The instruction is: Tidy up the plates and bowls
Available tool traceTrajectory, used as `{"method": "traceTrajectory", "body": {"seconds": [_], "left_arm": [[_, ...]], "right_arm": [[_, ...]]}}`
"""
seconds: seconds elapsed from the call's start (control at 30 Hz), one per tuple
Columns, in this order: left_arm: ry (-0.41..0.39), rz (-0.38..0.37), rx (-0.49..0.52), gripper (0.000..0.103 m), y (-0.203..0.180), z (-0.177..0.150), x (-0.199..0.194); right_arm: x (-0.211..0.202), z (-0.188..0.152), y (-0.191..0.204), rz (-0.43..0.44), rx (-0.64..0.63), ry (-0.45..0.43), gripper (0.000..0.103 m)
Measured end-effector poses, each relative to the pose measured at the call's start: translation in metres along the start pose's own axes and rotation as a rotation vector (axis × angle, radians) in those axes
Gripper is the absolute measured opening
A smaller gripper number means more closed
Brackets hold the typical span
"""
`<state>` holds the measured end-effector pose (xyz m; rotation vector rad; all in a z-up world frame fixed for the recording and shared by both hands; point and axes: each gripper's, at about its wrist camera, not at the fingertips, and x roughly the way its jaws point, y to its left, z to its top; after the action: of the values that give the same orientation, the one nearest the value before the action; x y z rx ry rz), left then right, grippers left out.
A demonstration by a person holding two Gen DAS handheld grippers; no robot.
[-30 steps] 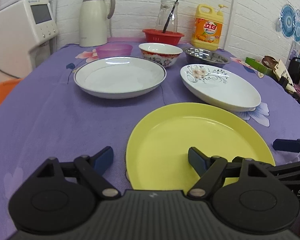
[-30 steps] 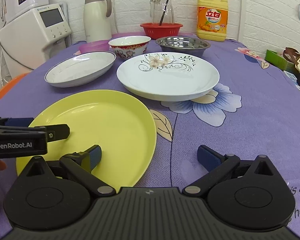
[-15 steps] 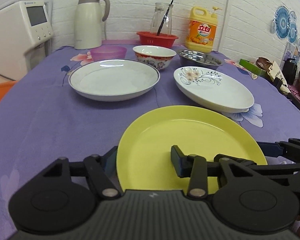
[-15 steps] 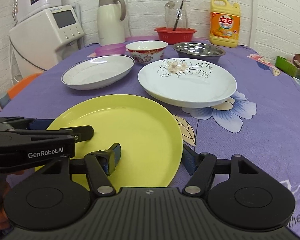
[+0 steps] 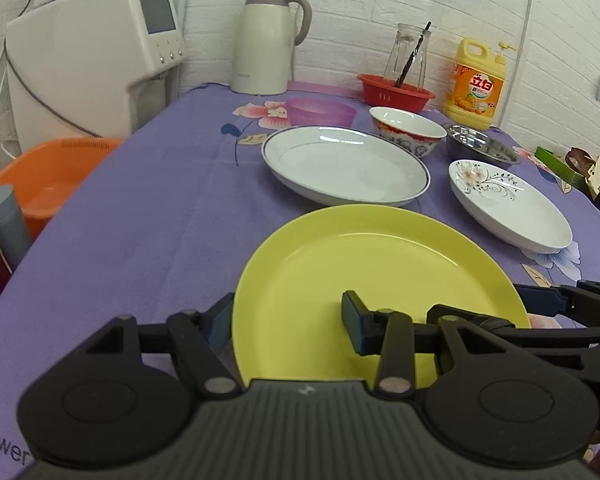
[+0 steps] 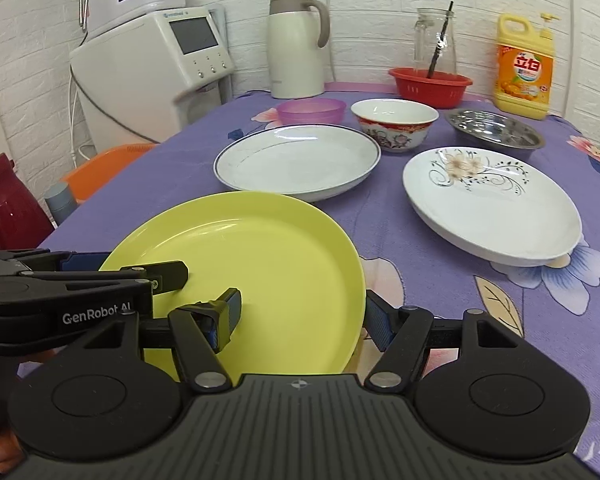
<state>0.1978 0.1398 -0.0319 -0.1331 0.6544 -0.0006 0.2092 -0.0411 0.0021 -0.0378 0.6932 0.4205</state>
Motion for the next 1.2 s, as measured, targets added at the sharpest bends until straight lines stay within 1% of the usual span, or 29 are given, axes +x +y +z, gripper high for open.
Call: {"method": "traceTrajectory", "body": {"seconds": [0.03, 0.1, 0.17, 0.2, 0.23, 0.27, 0.3, 0.33, 0.43, 0.5, 0.53, 0.6, 0.67, 0.7, 0.73, 0.77, 0.83, 0.87, 0.9, 1.0, 1.07, 1.13, 1.2], "left_arm": [[0.011, -0.002, -0.001, 0.042, -0.001, -0.002, 0.004], [-0.008, 0.009, 0.029, 0.041, -0.006, -0.005, 0.004], [-0.005, -0.005, 0.019, 0.042, -0.006, -0.004, 0.005], [-0.003, -0.009, 0.017, 0.043, -0.005, -0.004, 0.006], [-0.001, -0.016, 0.013, 0.047, -0.003, -0.003, 0.006], [0.005, -0.028, 0.003, 0.056, 0.000, -0.002, 0.006], [0.009, -0.031, -0.012, 0.070, 0.003, 0.001, 0.005], [-0.001, -0.030, -0.028, 0.074, 0.007, 0.004, 0.003], [-0.037, -0.040, -0.024, 0.074, 0.019, 0.023, -0.003], [-0.066, -0.034, 0.007, 0.074, 0.026, 0.047, -0.006], [-0.098, -0.022, 0.031, 0.074, 0.030, 0.066, -0.009], [-0.173, 0.008, 0.079, 0.074, 0.039, 0.106, -0.017], [-0.264, 0.064, 0.128, 0.074, 0.045, 0.149, -0.029], [-0.308, 0.078, 0.144, 0.074, 0.048, 0.168, -0.034], [-0.341, 0.084, 0.153, 0.075, 0.049, 0.185, -0.037], [-0.357, 0.090, 0.153, 0.075, 0.053, 0.199, -0.036], [-0.345, 0.108, 0.141, 0.076, 0.056, 0.213, -0.024], [-0.327, 0.114, 0.127, 0.076, 0.057, 0.213, -0.011], [-0.294, 0.105, 0.113, 0.076, 0.058, 0.207, 0.003], [-0.132, 0.027, 0.049, 0.076, 0.064, 0.177, 0.057], [-0.035, -0.008, -0.001, 0.076, 0.065, 0.159, 0.090], [0.010, -0.030, -0.018, 0.076, 0.064, 0.151, 0.111], [0.019, -0.033, -0.001, 0.076, 0.057, 0.150, 0.124]], "right_arm": [[0.003, -0.001, -0.001, -0.004, 0.002, 0.009, 0.103], [0.008, -0.006, -0.005, -0.007, 0.018, 0.038, 0.103], [0.007, -0.007, -0.007, -0.012, 0.017, 0.034, 0.103], [0.006, -0.007, -0.008, -0.012, 0.020, 0.035, 0.103], [0.006, -0.006, -0.009, -0.005, 0.021, 0.036, 0.103], [0.006, -0.006, -0.011, 0.010, 0.028, 0.036, 0.103], [0.005, -0.006, -0.014, 0.026, 0.038, 0.035, 0.103], [0.004, -0.005, -0.017, 0.038, 0.052, 0.036, 0.103], [-0.004, 0.000, -0.025, 0.040, 0.070, 0.019, 0.103], [-0.008, 0.009, -0.029, 0.038, 0.053, -0.001, 0.103], [-0.008, 0.014, -0.031, 0.039, 0.041, -0.008, 0.103], [-0.007, 0.028, -0.036, 0.044, 0.020, -0.017, 0.103], [-0.003, 0.044, -0.040, 0.065, 0.007, -0.028, 0.103], [0.000, 0.053, -0.042, 0.073, 0.000, -0.033, 0.103], [0.004, 0.062, -0.043, 0.075, -0.008, -0.041, 0.103], [0.008, 0.070, -0.044, 0.069, -0.016, -0.051, 0.103], [0.021, 0.087, -0.045, 0.055, -0.032, -0.068, 0.103], [0.029, 0.094, -0.047, 0.051, -0.029, -0.072, 0.103], [0.038, 0.101, -0.049, 0.050, -0.023, -0.070, 0.103], [0.072, 0.113, -0.053, 0.044, -0.007, -0.031, 0.103], [0.092, 0.117, -0.055, 0.050, -0.002, 0.003, 0.103], [0.109, 0.120, -0.054, 0.046, -0.007, 0.030, 0.103], [0.122, 0.120, -0.052, 0.045, -0.021, 0.053, 0.103]]}}
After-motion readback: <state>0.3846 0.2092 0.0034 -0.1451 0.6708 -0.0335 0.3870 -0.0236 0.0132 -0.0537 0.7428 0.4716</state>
